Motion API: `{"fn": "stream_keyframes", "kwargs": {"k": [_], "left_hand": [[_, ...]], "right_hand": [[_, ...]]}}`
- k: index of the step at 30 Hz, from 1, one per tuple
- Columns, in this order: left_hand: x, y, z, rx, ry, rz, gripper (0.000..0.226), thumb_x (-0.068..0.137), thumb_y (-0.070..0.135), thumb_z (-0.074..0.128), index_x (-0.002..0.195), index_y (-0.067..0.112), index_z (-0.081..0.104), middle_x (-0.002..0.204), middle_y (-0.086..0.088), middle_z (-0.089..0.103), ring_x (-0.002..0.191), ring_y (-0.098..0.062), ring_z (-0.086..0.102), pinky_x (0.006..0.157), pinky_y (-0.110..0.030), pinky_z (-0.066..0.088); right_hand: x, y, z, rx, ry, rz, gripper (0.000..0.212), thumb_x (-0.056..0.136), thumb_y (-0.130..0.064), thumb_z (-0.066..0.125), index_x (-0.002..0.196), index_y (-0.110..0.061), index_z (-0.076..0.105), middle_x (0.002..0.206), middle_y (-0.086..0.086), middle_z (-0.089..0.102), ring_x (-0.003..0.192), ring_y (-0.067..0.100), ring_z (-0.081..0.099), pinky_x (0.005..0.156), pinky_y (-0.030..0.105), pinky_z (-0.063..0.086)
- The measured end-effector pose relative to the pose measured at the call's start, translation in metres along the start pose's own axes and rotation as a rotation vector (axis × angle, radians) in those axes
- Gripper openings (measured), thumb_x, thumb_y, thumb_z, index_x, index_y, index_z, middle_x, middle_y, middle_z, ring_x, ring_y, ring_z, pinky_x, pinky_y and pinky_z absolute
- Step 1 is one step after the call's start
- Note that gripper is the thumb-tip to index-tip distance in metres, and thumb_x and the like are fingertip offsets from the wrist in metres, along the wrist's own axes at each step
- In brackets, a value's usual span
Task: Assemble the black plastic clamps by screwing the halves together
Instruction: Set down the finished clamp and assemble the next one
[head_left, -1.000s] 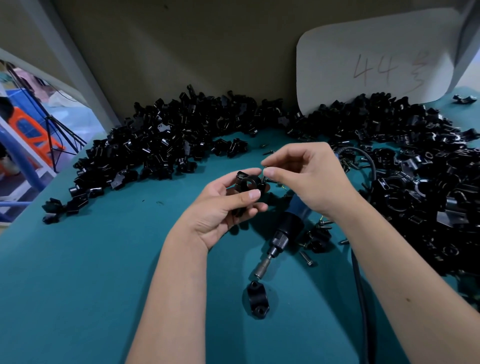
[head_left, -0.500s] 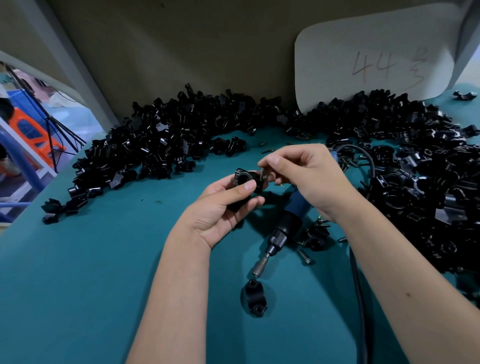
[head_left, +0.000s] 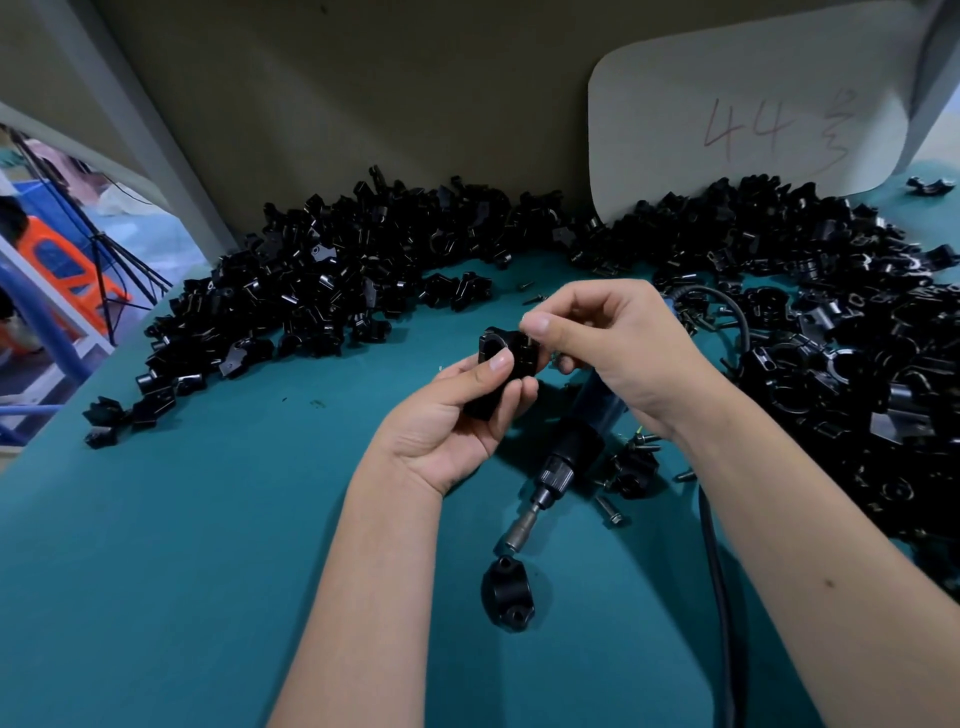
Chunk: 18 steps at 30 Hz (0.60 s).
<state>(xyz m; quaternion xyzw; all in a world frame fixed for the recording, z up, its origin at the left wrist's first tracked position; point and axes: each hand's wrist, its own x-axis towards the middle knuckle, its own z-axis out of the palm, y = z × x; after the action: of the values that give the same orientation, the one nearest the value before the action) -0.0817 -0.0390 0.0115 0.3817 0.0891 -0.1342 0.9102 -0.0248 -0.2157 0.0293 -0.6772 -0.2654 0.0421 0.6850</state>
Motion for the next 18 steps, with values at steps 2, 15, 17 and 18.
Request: {"fn": "stream_keyframes", "kwargs": {"k": [2,15,17,18], "left_hand": [[0.0,-0.0011,0.0028,-0.055,-0.006,-0.027,0.008,0.072,0.006,0.082,0.079,0.002,0.082,0.089,-0.014,0.077,0.066,-0.019,0.072,0.053,-0.015,0.056],[-0.0016,0.0006,0.0025,-0.335,-0.137,-0.112,0.062,0.045,-0.012,0.099,0.102,-0.009,0.075,0.099,-0.023,0.071,0.065,-0.029,0.071,0.049,-0.024,0.059],[-0.0015,0.0008,0.0017,-0.346,-0.137,-0.12,0.063,0.044,-0.012,0.099,0.102,-0.009,0.074,0.098,-0.023,0.071,0.064,-0.028,0.071,0.049,-0.024,0.059],[-0.0017,0.0009,0.0016,-0.347,-0.136,-0.123,0.063,0.044,-0.012,0.099,0.102,-0.009,0.074,0.098,-0.023,0.071,0.064,-0.028,0.071,0.049,-0.023,0.059]], "right_hand": [[-0.0004,-0.0008,0.0018,0.068,-0.001,0.022,0.013,0.091,-0.022,0.078,0.08,-0.015,0.076,0.071,0.009,0.068,0.07,0.019,0.06,0.06,0.027,0.045],[-0.0035,-0.0063,0.0042,0.157,-0.097,0.163,0.019,0.102,-0.023,0.064,0.11,-0.021,0.081,0.08,0.0,0.062,0.071,0.009,0.044,0.054,0.018,0.035],[-0.004,-0.0067,0.0042,0.17,-0.112,0.17,0.02,0.102,-0.022,0.064,0.112,-0.022,0.081,0.08,-0.001,0.062,0.071,0.009,0.044,0.054,0.019,0.034],[-0.0044,-0.0069,0.0046,0.176,-0.117,0.172,0.019,0.102,-0.021,0.064,0.112,-0.022,0.081,0.081,-0.001,0.062,0.071,0.008,0.044,0.054,0.019,0.033]]}}
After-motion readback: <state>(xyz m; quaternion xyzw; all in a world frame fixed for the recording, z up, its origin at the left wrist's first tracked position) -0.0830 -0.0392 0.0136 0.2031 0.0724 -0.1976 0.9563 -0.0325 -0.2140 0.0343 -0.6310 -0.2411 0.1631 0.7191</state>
